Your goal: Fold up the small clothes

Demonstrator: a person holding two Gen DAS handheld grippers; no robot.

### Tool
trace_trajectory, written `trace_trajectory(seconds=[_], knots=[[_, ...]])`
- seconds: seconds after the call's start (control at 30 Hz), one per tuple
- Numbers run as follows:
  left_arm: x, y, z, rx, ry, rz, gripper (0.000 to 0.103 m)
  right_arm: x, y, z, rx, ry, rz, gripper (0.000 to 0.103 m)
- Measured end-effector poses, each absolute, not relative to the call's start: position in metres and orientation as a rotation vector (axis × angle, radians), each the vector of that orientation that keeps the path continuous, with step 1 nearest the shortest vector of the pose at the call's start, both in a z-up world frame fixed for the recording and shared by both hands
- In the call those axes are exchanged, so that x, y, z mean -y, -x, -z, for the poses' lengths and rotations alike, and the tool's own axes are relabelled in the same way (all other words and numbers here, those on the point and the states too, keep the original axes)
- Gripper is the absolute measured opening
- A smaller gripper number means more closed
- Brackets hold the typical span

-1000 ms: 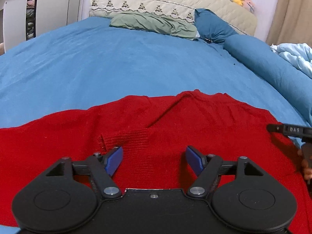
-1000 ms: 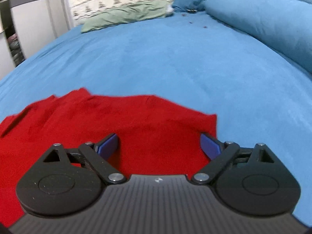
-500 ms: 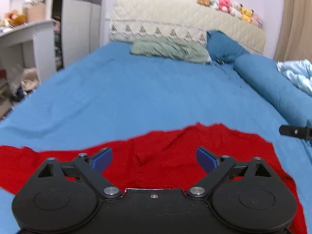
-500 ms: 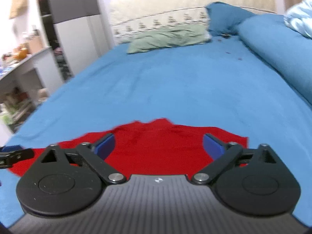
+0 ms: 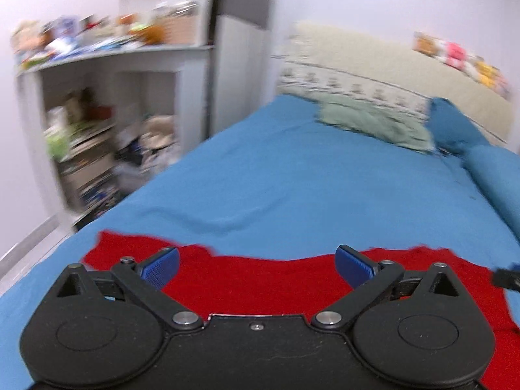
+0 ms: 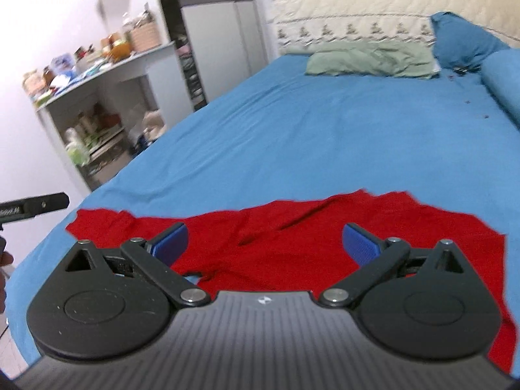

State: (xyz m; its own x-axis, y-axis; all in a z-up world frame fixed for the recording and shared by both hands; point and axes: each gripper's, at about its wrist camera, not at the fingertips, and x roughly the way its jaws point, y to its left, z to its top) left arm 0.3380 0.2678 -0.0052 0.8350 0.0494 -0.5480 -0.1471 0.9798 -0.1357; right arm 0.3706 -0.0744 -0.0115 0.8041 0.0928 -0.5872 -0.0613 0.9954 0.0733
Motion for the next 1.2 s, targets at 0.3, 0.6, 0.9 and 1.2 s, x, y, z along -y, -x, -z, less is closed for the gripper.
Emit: trace_trajectory(seconds=[0.3, 0.6, 0.9, 1.2], knots=[[-0.393, -0.359, 0.111, -0.642, 0.462, -0.233, 0.098, 0.034, -0.410, 0.077, -0.722, -0.039, -0.105, 0.103], [-0.406, -0.396, 0.146, -0.624, 0.490, -0.299, 0.080, 0.036, -0.432, 0.116, -0.755, -0.018, -0.103, 0.103], [-0.378, -0.414, 0.107, -0.577, 0.343, -0.275, 0.007, 0.062, -0.429, 0.119, -0.722, -0.044, -0.072, 0.103], [-0.207, -0.409, -0.003, -0.401, 0.134, 0.098, 0.007, 0.131, -0.397, 0.067, -0.607, -0.125, 0.022, 0.103]])
